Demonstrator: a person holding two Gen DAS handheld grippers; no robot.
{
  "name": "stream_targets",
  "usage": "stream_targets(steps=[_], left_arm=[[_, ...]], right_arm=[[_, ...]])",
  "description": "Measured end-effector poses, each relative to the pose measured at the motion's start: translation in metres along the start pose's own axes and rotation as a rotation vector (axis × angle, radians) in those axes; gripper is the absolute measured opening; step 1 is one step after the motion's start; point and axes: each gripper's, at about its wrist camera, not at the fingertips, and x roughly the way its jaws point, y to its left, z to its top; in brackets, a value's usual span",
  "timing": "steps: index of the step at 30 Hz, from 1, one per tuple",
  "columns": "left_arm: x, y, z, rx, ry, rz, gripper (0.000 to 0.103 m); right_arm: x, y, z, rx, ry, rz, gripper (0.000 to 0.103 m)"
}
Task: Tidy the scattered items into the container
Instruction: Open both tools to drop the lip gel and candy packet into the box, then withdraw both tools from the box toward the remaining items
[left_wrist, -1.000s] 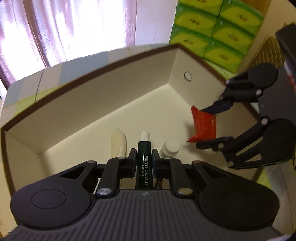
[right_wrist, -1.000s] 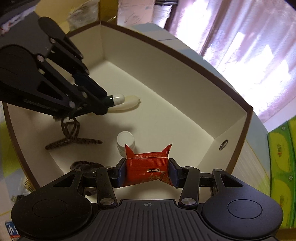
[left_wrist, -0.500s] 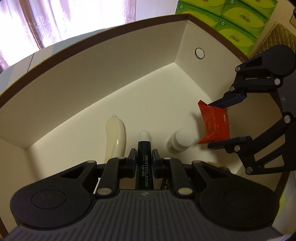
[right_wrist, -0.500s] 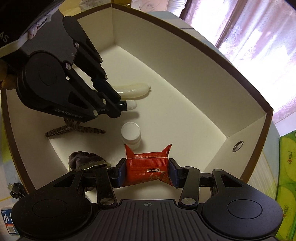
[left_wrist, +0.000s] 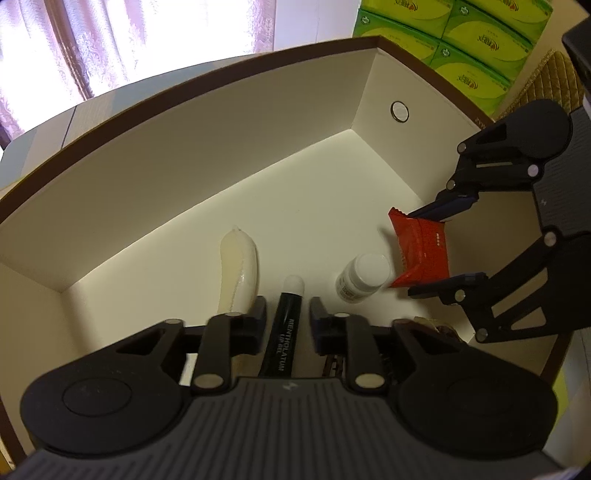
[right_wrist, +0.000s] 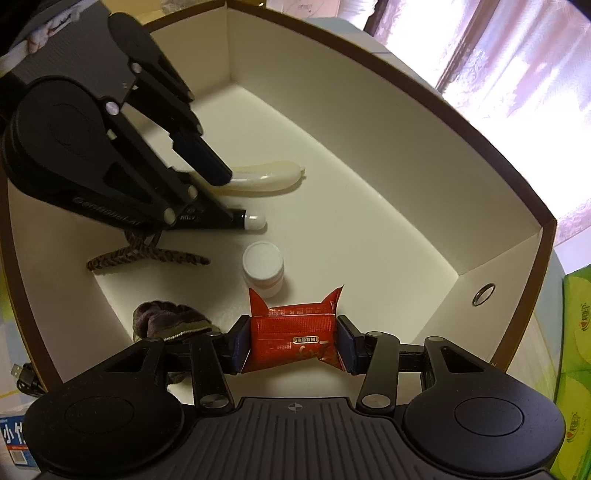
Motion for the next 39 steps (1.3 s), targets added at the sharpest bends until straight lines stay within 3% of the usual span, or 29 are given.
stream_targets(steps=[1, 3, 7, 12, 14, 19, 21, 22, 28, 39], left_arm=[[-0.002, 0.000, 0.000, -0.001, -0.002, 0.003, 0.025], [-0.005, 0.001, 0.000, -0.002, -0.004, 0.014, 0.028], [-0.012, 0.004, -0.002, -0.012, -0.013, 0.027, 0.036], [-0.023, 0.005, -0.007, -0.024, -0.018, 0.050, 0.054], [-0.027, 0.005, -0.009, -0.025, -0.017, 0.075, 0.066], [-0.041, 0.005, -0.014, -0.042, -0.023, 0.114, 0.075], [-0.049, 0.003, -0.016, -0.049, -0.037, 0.126, 0.080], [-0.053, 0.003, -0.017, -0.050, -0.045, 0.134, 0.082], [-0.078, -0.005, -0.021, -0.067, -0.087, 0.172, 0.090], [-0.125, -0.019, -0.040, -0.135, -0.161, 0.210, 0.093]], right_arm=[[-0.003, 0.000, 0.000, 0.000, -0.023, -0.005, 0.083], [-0.008, 0.001, 0.000, -0.013, -0.064, 0.009, 0.084], [-0.012, 0.003, 0.003, -0.020, -0.055, 0.002, 0.084], [-0.021, 0.003, 0.001, 0.000, -0.055, 0.016, 0.084], [-0.027, 0.005, -0.002, 0.006, -0.062, 0.018, 0.084], [-0.047, 0.015, -0.008, 0.005, -0.107, 0.013, 0.084], [-0.056, 0.018, -0.010, 0.022, -0.134, 0.009, 0.101], [-0.061, 0.019, -0.012, 0.026, -0.155, 0.003, 0.103], [-0.081, 0.027, -0.016, 0.088, -0.191, -0.012, 0.103], [-0.116, 0.045, -0.034, 0.206, -0.250, -0.047, 0.103]])
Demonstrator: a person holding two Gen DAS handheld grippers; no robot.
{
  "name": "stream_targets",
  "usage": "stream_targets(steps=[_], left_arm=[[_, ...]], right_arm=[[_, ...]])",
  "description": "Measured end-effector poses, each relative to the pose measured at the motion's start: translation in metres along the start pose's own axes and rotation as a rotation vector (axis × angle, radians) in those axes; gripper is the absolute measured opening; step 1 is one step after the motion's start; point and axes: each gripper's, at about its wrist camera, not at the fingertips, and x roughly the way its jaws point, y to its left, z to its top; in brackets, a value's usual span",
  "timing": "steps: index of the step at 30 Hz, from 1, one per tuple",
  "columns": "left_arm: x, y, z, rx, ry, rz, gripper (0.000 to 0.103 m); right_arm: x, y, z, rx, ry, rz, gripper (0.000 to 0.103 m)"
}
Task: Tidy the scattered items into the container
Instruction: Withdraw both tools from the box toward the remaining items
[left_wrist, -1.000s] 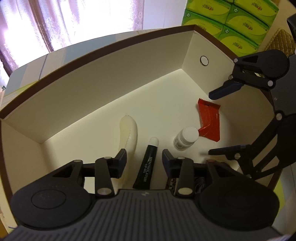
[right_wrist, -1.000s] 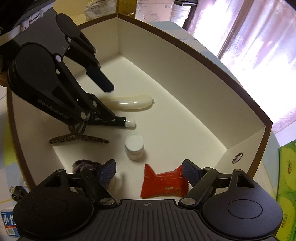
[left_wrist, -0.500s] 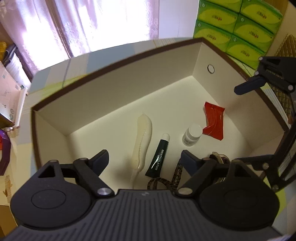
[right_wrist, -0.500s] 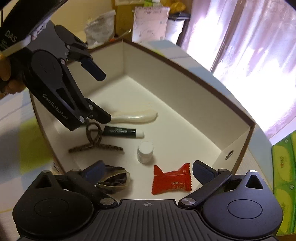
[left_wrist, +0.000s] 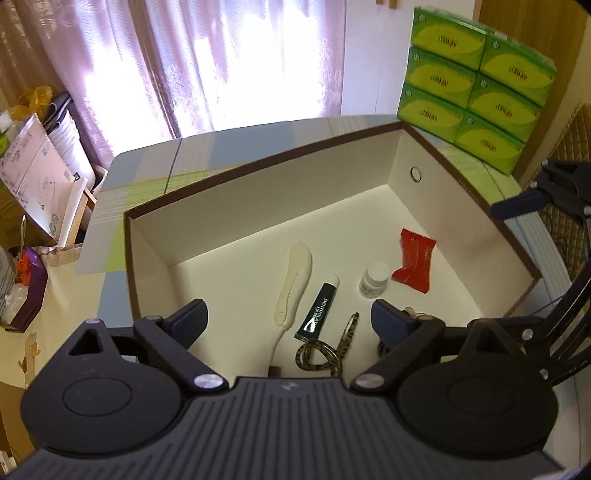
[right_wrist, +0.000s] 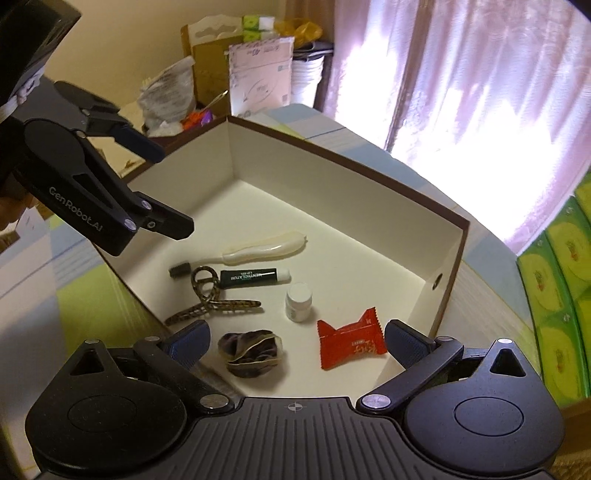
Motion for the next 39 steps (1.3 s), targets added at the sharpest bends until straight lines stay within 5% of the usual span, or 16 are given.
stream_targets(steps=[25, 39], left_arm=[[-0.114, -0.036, -0.063, 0.005, -0.130, 0.063, 0.095], [-0.144, -0.047, -0.100, -0.036, -0.146, 0.070, 0.095]], right_arm=[[-0.100, 0.054, -0.042, 0.142, -0.204, -0.014, 0.103], [-0.123, 0.085, -0.067, 0.157, -0.227, -0.005, 0.103]])
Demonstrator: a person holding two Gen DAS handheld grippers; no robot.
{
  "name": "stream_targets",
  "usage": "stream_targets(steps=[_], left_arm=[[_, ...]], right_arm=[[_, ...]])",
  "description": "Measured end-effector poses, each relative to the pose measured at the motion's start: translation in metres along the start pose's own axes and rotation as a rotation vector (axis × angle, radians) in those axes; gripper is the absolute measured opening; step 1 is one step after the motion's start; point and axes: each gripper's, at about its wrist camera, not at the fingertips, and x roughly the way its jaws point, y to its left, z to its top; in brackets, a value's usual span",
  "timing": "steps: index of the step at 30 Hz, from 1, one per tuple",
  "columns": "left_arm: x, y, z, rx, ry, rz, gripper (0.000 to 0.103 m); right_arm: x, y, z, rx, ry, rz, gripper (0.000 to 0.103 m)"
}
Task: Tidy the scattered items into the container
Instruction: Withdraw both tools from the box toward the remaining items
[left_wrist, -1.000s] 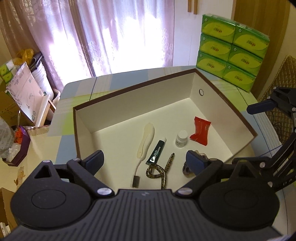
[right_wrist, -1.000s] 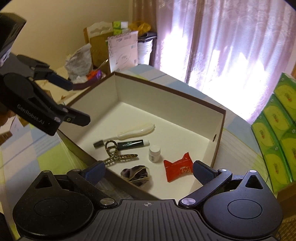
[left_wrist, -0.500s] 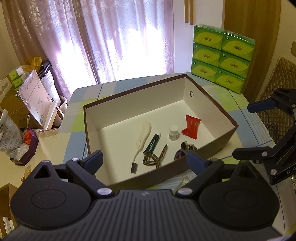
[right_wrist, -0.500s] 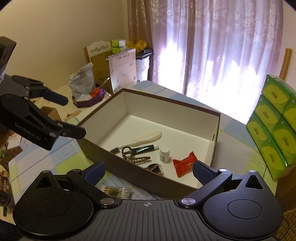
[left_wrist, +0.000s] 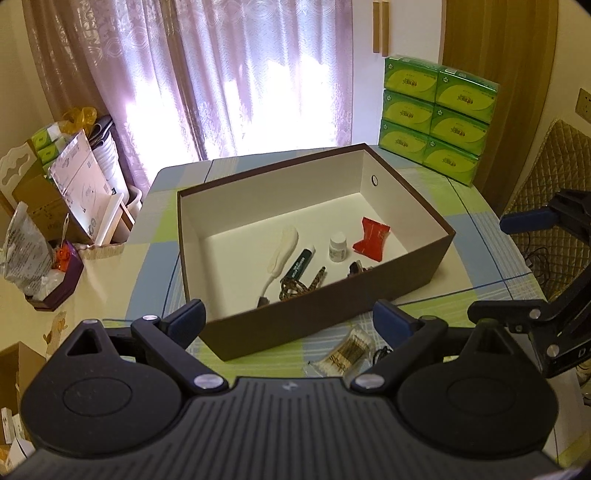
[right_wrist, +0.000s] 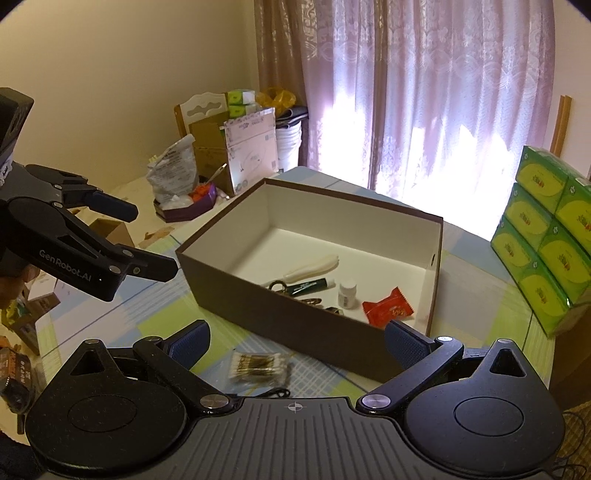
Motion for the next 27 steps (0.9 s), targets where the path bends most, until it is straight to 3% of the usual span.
stream_targets(steps=[18, 27], left_arm=[[-0.007, -0.007, -0.037, -0.020, 0.035, -0.004, 0.095], [0.002, -0.005, -0.064, -0.016, 0.053, -0.021, 0.095]], right_arm=[[-0.004, 0.016, -0.025, 0.060, 0.031, 0.003, 0.103], [0.001, 0.014, -0.051, 0.154, 0.081, -0.005, 0.103]])
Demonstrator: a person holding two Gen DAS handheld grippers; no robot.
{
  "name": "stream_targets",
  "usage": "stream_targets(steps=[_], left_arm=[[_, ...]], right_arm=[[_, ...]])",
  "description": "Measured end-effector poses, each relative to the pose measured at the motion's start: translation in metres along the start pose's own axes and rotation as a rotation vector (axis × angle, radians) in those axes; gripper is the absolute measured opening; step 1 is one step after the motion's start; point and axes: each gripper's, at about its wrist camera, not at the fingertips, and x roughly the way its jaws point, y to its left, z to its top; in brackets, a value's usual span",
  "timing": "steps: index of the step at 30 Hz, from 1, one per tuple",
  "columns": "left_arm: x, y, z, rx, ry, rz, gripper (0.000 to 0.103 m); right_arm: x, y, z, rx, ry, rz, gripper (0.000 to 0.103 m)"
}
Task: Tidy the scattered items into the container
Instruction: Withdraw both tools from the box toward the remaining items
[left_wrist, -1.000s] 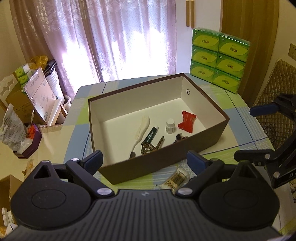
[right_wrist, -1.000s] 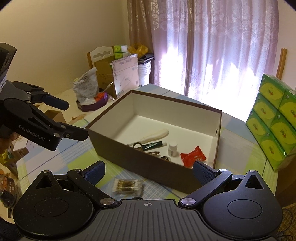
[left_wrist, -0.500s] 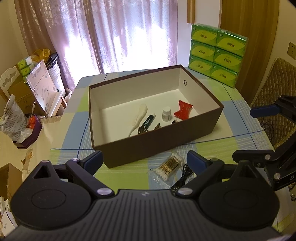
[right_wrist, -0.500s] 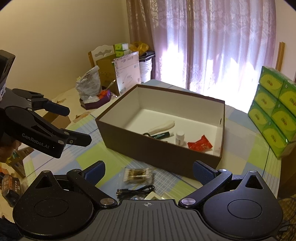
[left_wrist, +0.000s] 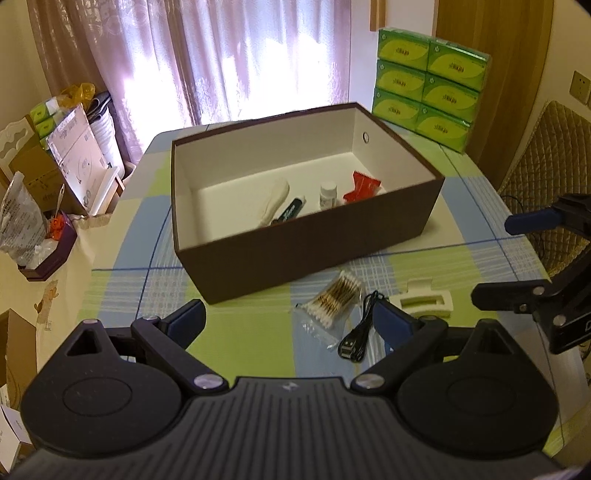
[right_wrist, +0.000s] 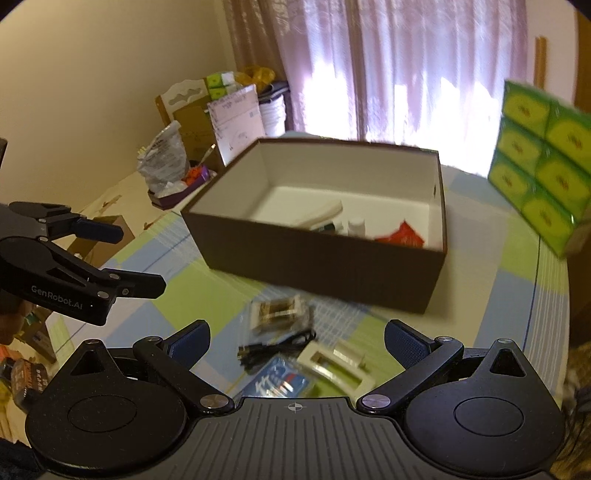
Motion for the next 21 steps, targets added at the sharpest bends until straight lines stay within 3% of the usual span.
stream_targets(steps=[9, 21], left_arm=[[0.017, -0.001, -0.023, 0.003, 0.058, -0.014, 0.095], [0.034, 0.001, -0.023, -0.009, 0.085, -0.022, 0.095]], right_arm=[[0.010, -0.012, -0.023, 0.077, 0.060, -0.018, 0.103], [0.025, -0.029, -0.033, 0.079, 0.117, -0.043, 0.103]])
